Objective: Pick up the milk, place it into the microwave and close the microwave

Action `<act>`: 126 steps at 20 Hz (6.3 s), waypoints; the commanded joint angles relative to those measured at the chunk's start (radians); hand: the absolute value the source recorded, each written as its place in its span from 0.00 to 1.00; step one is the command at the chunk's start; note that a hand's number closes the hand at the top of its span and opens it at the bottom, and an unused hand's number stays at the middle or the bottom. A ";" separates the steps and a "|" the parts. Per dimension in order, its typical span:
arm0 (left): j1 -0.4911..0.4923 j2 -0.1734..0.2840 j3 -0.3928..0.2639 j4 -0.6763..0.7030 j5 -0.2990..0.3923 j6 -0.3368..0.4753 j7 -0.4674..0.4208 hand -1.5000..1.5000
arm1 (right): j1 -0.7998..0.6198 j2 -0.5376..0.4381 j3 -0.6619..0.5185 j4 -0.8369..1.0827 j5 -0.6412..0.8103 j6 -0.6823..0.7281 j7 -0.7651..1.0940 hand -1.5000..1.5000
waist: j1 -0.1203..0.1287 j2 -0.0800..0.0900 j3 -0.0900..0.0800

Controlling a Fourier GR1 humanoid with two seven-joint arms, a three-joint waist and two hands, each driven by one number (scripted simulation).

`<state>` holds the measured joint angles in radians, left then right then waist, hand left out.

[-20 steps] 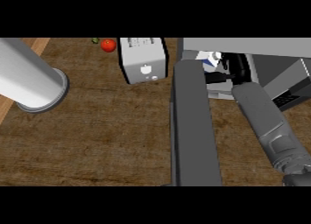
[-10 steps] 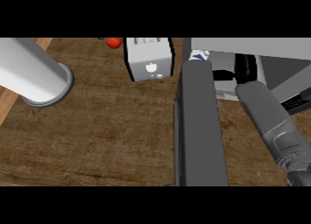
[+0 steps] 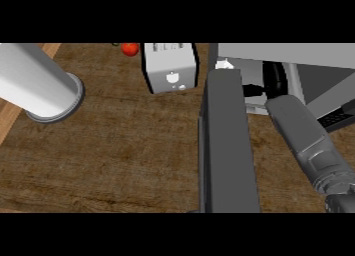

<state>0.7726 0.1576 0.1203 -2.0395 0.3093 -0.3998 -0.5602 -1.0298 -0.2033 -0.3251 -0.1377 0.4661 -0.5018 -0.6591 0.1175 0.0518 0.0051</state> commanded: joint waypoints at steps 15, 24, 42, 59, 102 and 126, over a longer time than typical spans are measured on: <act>-0.046 -0.078 -0.176 -0.062 -0.136 0.038 0.091 0.00 | 0.089 -0.011 -0.086 -0.012 -0.116 0.376 -0.209 0.00 | -0.085 -0.039 -0.003; -0.063 -0.128 -0.325 -0.106 -0.290 0.082 0.154 0.00 | 0.245 0.073 -0.057 -0.082 -0.142 0.445 -0.274 0.00 | -0.120 -0.056 -0.005; -0.452 -0.157 -0.457 0.111 -0.416 0.160 0.423 1.00 | 0.765 0.077 0.058 -0.634 -0.235 0.734 -0.246 0.00 | -0.182 -0.067 -0.009; -0.985 -0.158 -0.669 0.776 -0.540 0.259 0.418 1.00 | 1.218 -0.040 -0.009 -1.209 -0.394 0.859 -0.135 0.00 | -0.164 -0.049 -0.007; -1.571 -0.158 -0.891 1.152 0.351 0.977 0.160 1.00 | 1.110 -0.246 0.052 -1.601 -0.777 1.059 0.166 0.00 | -0.419 0.019 -0.014; -1.711 -0.158 -0.833 1.293 0.548 0.926 -0.004 1.00 | 0.986 -0.374 -0.043 -1.537 -0.896 1.084 0.250 0.00 | -0.447 0.045 -0.009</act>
<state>-0.8509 -0.0005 -0.7627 -0.8110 0.8357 0.5359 -0.5600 -0.0236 -0.5564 -0.3503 -1.6866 -0.4174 0.5834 -0.4193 -0.3214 0.0885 -0.0030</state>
